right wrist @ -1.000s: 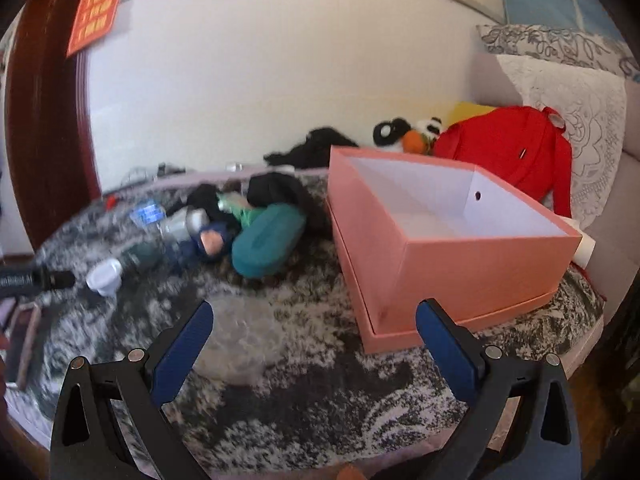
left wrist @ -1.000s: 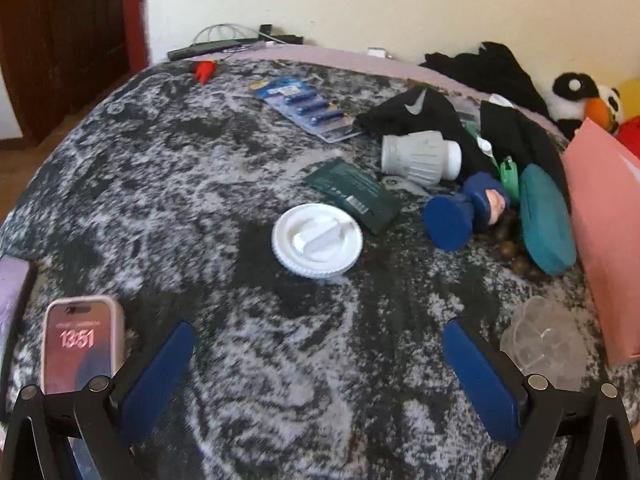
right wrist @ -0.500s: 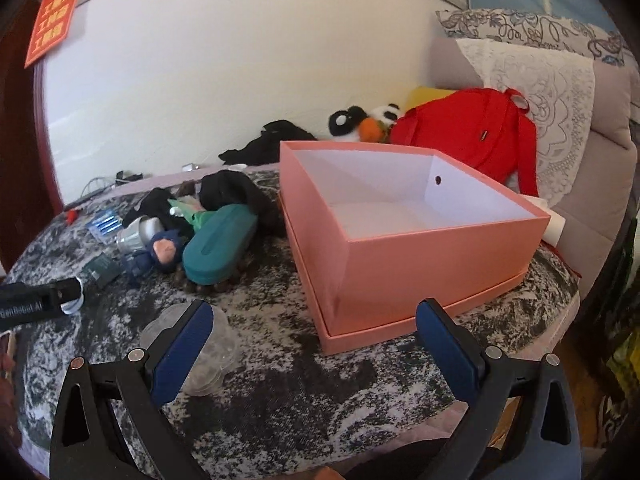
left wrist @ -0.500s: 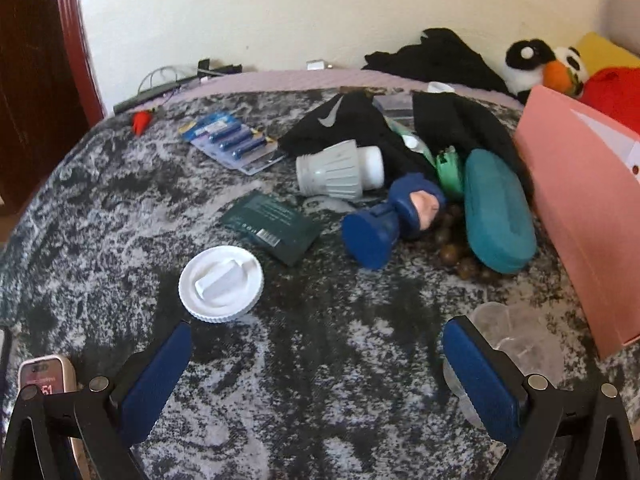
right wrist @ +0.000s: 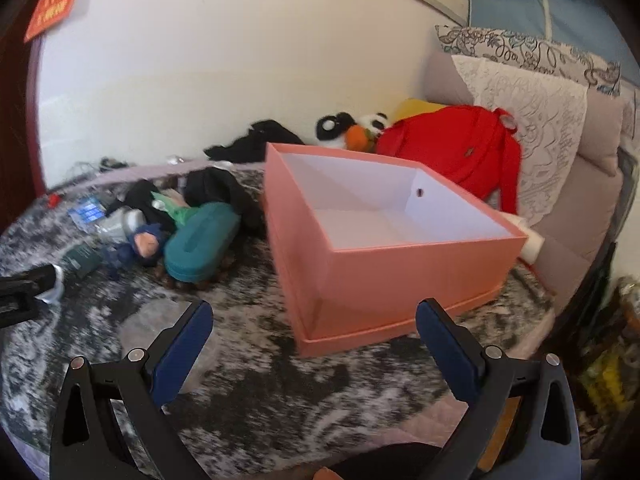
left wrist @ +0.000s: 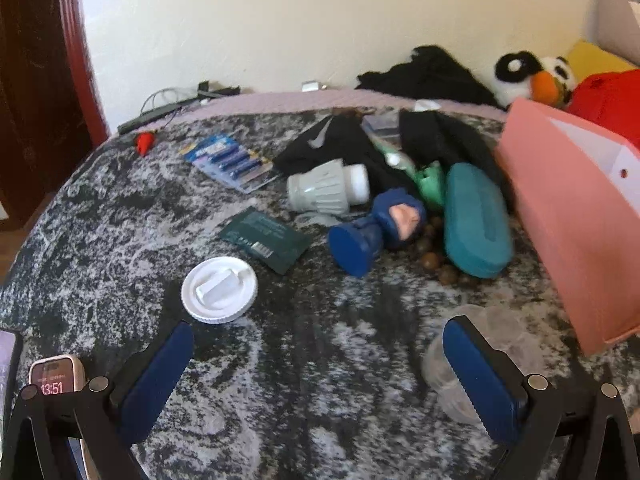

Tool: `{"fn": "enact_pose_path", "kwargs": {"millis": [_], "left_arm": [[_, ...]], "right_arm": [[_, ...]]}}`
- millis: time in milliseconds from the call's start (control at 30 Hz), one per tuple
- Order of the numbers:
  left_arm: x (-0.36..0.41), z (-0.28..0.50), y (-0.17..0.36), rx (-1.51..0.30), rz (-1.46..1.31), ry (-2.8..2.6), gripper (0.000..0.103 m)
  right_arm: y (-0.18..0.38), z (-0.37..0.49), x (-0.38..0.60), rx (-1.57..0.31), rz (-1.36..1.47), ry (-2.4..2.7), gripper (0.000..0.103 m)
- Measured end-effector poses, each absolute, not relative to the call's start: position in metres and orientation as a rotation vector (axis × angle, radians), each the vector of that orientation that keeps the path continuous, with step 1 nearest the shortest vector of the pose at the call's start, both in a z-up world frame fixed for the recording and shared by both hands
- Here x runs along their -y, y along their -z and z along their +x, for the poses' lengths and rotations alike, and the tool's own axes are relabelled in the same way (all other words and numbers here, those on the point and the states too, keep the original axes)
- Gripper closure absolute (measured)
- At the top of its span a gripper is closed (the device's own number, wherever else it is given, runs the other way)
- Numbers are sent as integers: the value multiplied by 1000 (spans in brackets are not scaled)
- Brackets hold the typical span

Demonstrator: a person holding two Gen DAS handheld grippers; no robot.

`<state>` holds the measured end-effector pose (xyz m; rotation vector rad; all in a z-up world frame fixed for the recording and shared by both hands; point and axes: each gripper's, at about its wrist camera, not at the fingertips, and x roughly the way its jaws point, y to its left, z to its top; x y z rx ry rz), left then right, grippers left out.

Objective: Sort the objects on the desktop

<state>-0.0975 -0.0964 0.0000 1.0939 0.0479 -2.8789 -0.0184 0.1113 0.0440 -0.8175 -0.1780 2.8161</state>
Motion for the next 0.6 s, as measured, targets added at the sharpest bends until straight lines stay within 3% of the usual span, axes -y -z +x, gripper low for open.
{"fn": "enact_pose_path", "kwargs": {"millis": [600], "left_arm": [[40,-28,-34,90,869,3022,0]], "right_arm": [[-97,40,-125,54,-867,-2782,0]]}}
